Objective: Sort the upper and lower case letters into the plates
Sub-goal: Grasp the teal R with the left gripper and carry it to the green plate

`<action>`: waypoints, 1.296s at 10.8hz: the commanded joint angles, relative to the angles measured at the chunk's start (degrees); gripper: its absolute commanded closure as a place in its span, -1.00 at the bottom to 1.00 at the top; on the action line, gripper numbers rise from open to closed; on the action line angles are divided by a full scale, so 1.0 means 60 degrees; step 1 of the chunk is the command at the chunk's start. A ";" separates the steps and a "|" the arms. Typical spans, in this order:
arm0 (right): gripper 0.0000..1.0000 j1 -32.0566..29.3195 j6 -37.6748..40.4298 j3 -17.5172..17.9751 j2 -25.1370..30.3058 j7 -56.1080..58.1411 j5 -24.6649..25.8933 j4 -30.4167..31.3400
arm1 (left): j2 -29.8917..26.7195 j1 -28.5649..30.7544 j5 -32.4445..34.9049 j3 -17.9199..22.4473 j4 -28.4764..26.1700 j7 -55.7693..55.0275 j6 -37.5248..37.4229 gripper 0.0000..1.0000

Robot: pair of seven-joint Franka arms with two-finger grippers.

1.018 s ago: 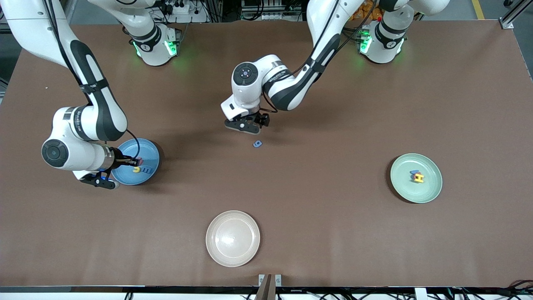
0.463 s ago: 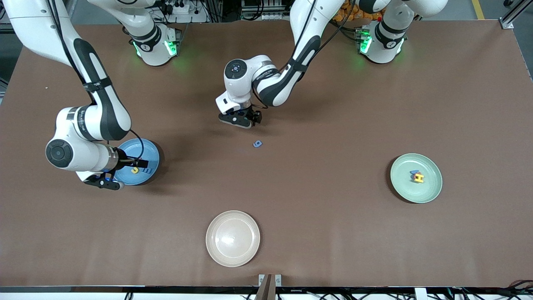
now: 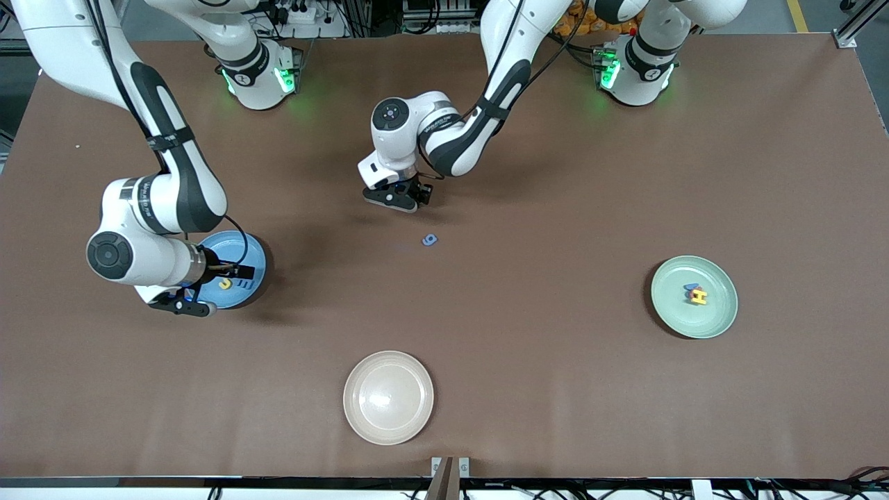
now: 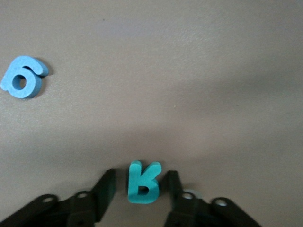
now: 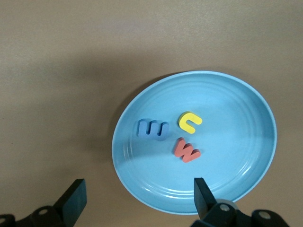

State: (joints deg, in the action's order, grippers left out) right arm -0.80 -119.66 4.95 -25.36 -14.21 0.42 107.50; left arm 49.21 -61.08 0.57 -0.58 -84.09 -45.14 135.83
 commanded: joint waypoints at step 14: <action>-1.00 0.3362 -0.0827 0.0244 0.0037 -0.4494 -0.0725 -0.0761 | -0.4332 0.7902 -0.0125 -0.1588 -0.2871 0.4772 -0.2804 1.00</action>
State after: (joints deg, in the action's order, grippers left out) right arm 15.16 -124.37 6.58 -24.66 -35.68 -1.83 104.46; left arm 27.52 -19.41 -1.30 -8.86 -95.06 -23.67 118.62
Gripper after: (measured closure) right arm 0.000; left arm 0.714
